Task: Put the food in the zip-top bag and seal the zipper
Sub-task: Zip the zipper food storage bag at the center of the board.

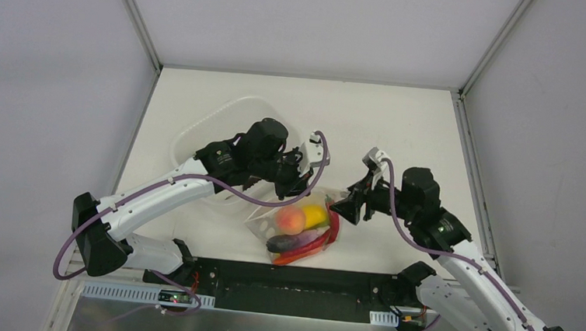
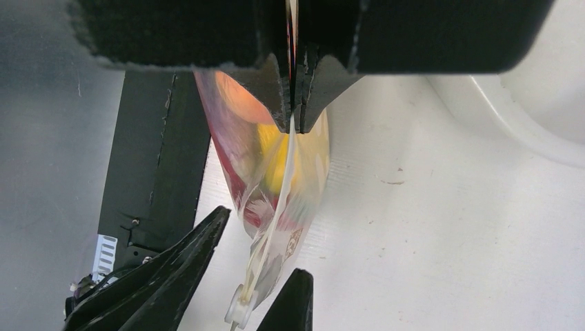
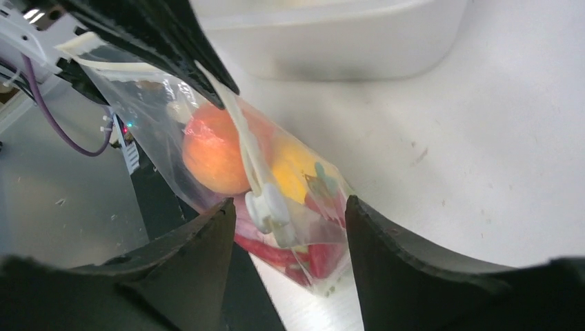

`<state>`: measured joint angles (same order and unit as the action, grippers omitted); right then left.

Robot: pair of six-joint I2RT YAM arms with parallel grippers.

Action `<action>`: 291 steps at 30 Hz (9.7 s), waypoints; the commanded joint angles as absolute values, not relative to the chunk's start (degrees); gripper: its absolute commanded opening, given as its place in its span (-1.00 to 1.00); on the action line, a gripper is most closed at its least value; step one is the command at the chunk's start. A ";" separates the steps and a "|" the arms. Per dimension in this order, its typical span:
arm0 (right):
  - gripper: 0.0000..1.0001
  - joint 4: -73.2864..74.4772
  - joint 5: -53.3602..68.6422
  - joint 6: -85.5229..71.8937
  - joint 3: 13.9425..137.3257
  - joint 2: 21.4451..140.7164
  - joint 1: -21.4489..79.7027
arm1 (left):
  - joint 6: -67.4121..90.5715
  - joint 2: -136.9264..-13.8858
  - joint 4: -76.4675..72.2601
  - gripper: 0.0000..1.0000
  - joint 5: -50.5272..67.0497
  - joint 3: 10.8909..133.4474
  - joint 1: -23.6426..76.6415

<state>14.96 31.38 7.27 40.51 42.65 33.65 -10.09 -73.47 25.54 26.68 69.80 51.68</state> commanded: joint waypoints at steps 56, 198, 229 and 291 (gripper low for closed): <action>-1.00 -20.70 34.70 2.52 23.05 35.97 33.32 | -5.86 -69.74 20.31 0.19 27.41 67.64 49.21; 0.35 9.26 39.89 15.18 45.66 41.61 33.37 | -12.22 -72.99 33.35 -1.00 28.74 83.23 56.44; -1.00 -3.95 30.10 8.00 33.89 34.30 33.33 | -11.01 -67.98 29.00 -1.00 20.10 73.77 55.46; 0.41 16.71 44.67 19.95 58.88 60.18 35.64 | -7.01 -61.88 28.46 -1.00 24.08 68.47 49.77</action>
